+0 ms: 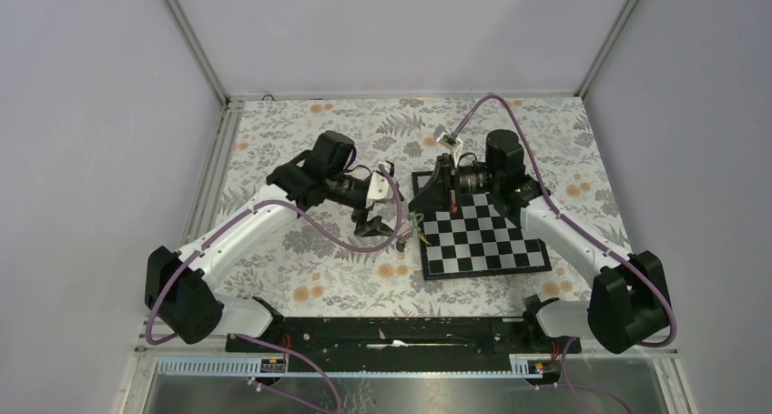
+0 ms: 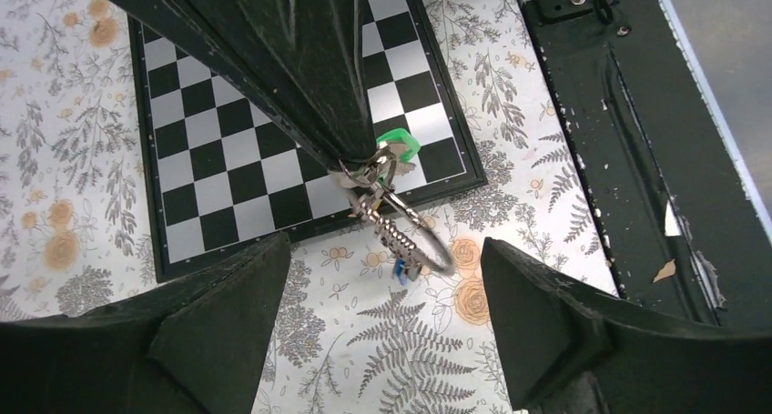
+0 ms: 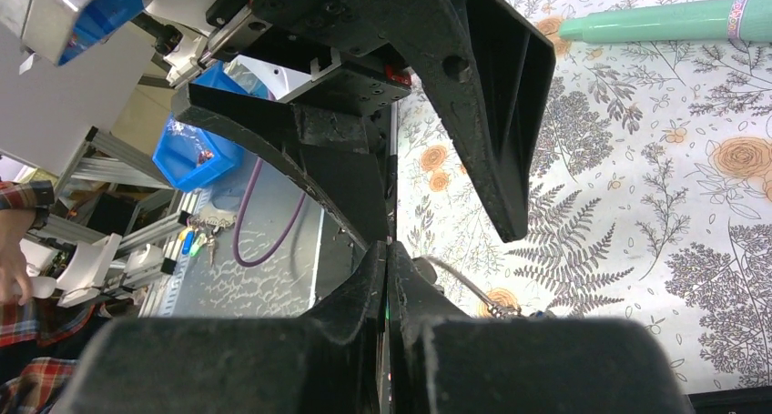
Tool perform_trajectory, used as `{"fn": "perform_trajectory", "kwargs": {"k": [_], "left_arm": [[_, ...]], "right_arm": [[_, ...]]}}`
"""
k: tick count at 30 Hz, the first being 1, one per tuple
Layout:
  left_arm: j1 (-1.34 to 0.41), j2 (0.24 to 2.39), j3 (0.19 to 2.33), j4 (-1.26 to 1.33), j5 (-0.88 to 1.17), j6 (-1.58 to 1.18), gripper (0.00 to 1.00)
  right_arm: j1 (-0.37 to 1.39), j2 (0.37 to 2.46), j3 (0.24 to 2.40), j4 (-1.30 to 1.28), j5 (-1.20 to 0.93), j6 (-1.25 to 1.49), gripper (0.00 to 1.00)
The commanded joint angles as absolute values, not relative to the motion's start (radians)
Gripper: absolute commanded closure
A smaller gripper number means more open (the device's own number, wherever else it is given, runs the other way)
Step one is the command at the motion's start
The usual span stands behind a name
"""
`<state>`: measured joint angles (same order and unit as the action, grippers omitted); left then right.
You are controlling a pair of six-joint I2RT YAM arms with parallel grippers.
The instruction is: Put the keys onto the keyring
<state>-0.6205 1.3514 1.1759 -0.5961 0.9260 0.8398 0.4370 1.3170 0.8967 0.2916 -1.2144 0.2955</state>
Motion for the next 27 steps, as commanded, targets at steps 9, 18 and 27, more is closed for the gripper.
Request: {"fn": "perform_trajectory", "kwargs": {"k": [9, 18, 27], "left_arm": [[-0.632, 1.340, 1.111, -0.443, 0.957, 0.694, 0.11], [-0.653, 1.409, 1.157, -0.443, 0.950, 0.823, 0.16], [-0.654, 1.463, 1.196, -0.470, 0.958, 0.850, 0.67]], "right_arm": [[0.430, 1.254, 0.948, 0.284, -1.200, 0.251, 1.00], [0.427, 1.259, 0.932, 0.316, -1.213, 0.275, 1.00], [0.413, 1.255, 0.916, 0.321, -1.216, 0.271, 1.00]]}}
